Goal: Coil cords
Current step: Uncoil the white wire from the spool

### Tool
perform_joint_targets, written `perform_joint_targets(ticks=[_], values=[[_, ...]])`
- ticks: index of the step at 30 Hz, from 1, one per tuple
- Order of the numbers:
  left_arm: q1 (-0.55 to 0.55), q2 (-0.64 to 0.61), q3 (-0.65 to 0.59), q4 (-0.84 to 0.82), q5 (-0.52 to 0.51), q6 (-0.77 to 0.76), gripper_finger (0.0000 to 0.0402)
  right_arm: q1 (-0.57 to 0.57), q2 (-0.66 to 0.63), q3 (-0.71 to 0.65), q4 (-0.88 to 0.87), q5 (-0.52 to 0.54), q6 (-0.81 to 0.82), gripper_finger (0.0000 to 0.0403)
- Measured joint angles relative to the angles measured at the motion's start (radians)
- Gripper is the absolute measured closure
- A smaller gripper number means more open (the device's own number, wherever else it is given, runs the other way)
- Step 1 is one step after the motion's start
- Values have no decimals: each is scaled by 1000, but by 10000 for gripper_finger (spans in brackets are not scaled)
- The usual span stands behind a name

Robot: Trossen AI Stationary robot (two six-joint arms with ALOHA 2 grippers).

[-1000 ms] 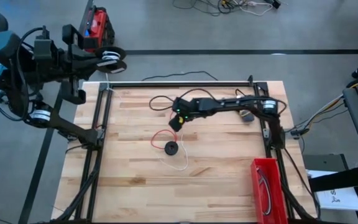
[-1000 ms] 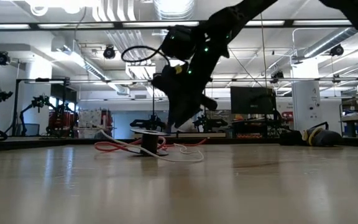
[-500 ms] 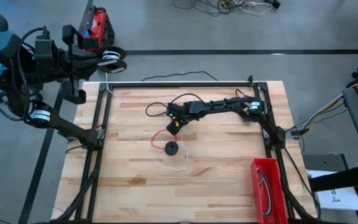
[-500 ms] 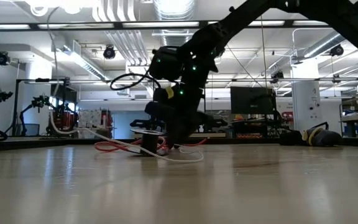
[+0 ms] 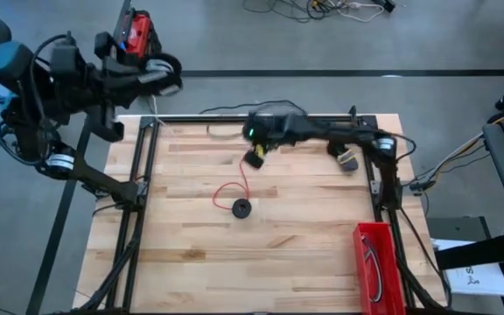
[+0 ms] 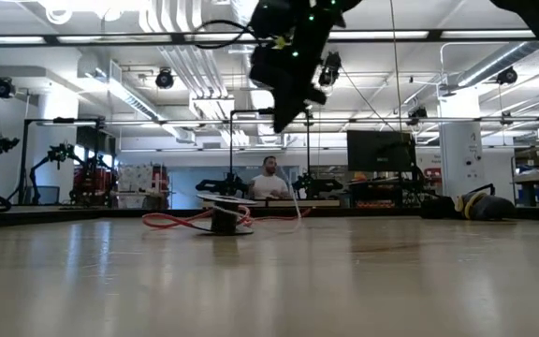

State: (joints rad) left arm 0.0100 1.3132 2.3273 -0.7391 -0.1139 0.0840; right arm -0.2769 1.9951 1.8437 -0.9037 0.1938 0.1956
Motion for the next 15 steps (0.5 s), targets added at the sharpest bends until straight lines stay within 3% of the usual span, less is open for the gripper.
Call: perform_joint_targets(ticks=[6,10,15], values=[[0,19,1,123,27,-82,401,-174,-57,204,-170,76,-200,402],[0,38,0,142,28,-105,401,-347,-55,292,-154,72,-329,402],[0,74,1,135,28,-112,401,-540,-54,283,3,68,-392,402]])
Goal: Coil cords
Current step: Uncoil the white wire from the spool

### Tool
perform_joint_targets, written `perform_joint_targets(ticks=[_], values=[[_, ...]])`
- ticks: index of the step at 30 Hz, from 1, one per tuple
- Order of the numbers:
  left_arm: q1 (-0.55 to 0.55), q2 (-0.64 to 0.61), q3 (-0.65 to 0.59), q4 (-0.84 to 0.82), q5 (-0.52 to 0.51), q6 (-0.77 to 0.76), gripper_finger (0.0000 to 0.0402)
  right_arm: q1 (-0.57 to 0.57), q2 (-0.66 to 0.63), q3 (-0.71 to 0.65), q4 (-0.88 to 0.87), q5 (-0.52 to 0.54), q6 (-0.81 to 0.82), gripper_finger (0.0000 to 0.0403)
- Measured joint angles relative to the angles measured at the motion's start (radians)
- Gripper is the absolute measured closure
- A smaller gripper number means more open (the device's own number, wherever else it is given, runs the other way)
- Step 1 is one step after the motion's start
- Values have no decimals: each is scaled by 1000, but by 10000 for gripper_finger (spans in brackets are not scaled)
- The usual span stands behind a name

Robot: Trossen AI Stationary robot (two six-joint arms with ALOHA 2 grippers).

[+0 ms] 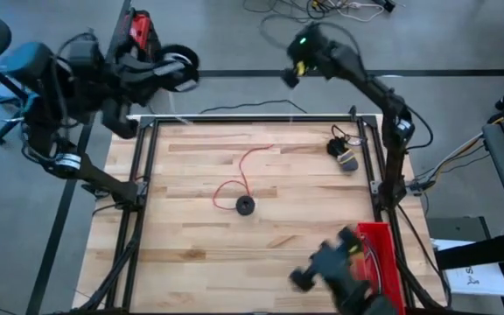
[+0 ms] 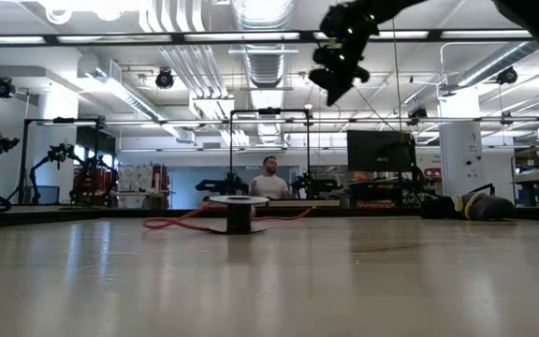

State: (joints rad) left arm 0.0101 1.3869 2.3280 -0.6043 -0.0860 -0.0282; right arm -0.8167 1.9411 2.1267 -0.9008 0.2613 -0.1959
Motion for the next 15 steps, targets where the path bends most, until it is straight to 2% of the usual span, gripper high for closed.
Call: perform_joint_targets(ticks=[4,8,11,15], values=[[0,42,0,-22,0,1,401,-133,35,-5,59,-5,6,403],[0,90,-1,-26,-1,35,401,-205,94,-4,92,-66,38,396],[0,136,-1,-8,-1,35,401,-226,160,-5,99,-85,25,372],[0,186,-1,7,0,35,401,-240,217,-6,106,-27,27,315]])
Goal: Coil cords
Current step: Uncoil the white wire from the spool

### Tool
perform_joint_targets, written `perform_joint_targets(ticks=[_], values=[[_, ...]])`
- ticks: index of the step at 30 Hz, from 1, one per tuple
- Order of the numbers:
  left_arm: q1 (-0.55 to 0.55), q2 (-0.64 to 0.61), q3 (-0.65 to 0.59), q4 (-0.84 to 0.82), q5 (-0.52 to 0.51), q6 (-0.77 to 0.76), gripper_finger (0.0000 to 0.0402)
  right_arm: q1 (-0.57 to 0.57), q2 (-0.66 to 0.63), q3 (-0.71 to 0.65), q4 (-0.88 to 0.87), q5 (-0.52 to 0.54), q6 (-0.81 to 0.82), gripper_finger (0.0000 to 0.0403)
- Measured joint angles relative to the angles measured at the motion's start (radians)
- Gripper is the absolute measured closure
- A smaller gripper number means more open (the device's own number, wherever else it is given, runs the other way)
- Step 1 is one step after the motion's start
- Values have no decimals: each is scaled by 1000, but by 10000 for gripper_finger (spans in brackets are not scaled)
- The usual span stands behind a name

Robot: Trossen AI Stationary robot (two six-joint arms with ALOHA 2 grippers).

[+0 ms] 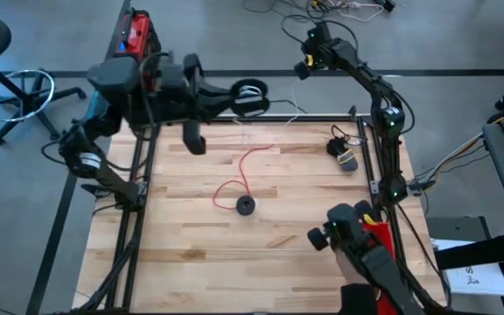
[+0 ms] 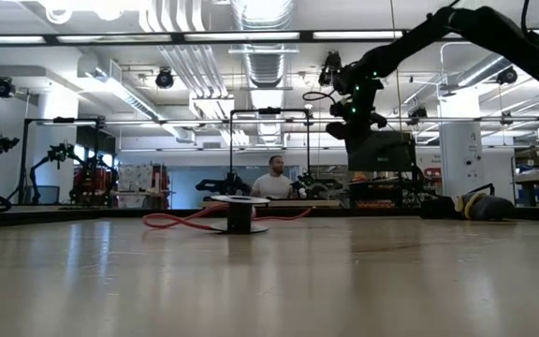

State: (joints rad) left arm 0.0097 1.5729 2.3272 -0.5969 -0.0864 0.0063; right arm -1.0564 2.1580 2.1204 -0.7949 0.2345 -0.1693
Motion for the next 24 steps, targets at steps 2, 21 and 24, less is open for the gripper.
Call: perform_joint_targets(ticks=[2,21,24], values=[[0,13,0,-2,0,1,401,-3,4,0,0,1,4,282],[-4,19,-24,-142,54,92,401,348,-464,-68,-199,-399,54,186],[-14,2,-66,-141,84,90,401,532,-588,-164,-124,-353,58,199]])
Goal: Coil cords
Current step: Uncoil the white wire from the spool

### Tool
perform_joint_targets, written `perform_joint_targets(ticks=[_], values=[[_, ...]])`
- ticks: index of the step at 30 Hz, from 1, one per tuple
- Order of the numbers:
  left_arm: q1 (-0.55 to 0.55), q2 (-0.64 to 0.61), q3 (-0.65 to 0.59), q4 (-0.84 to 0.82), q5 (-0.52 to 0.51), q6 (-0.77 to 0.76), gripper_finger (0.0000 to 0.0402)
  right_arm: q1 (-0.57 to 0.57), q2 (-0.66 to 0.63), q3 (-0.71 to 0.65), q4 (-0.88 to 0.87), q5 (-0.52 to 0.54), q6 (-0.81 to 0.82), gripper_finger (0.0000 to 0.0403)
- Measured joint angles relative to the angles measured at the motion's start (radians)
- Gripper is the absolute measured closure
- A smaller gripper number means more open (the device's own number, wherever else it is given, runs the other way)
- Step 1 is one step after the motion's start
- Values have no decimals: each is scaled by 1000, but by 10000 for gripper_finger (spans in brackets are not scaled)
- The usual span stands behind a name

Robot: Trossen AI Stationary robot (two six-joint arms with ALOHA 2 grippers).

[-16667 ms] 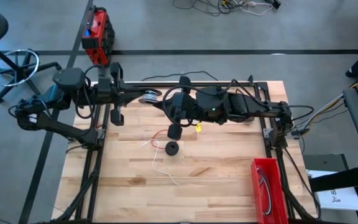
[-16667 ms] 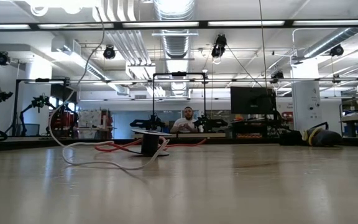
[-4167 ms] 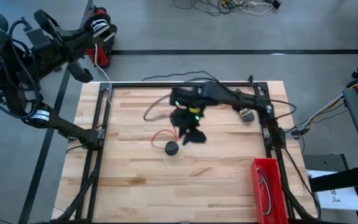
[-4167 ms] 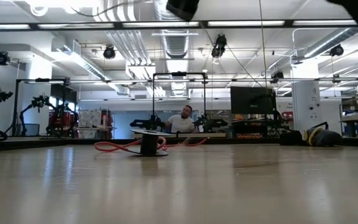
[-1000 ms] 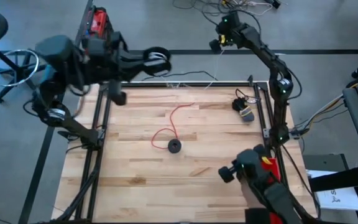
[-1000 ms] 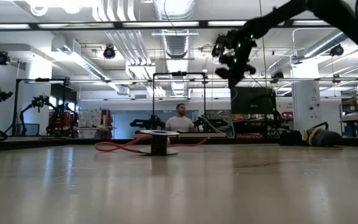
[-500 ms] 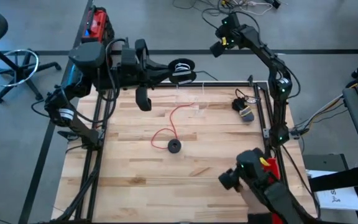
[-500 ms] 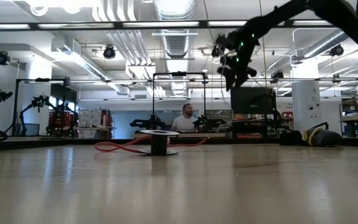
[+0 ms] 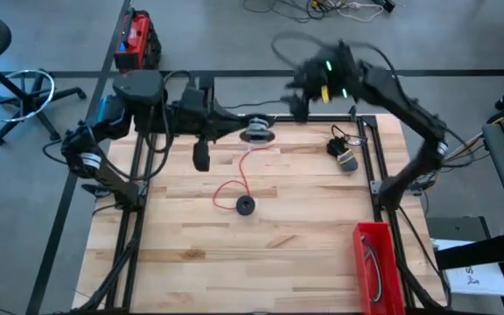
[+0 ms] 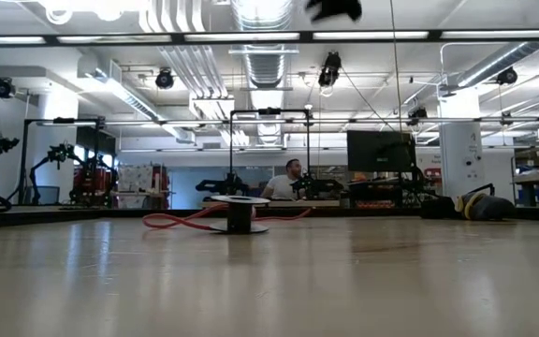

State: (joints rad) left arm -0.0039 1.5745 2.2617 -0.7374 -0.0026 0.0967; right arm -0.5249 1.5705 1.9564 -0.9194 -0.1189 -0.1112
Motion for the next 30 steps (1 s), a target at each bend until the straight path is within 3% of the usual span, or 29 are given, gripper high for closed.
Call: perform_joint_targets(ticks=[5,10,16,23,30], values=[[-27,-41,-137,102,16,-5,402,315,-192,-264,248,91,34,218],[-48,-103,-369,266,16,-20,401,579,-340,-504,403,240,69,234],[-49,-185,-733,655,15,-20,401,801,-428,-689,478,381,95,245],[-48,-179,-1084,1159,11,-17,401,911,-440,-743,583,684,104,261],[-47,-138,-1172,1332,1,-16,401,913,-440,-741,634,614,90,277]])
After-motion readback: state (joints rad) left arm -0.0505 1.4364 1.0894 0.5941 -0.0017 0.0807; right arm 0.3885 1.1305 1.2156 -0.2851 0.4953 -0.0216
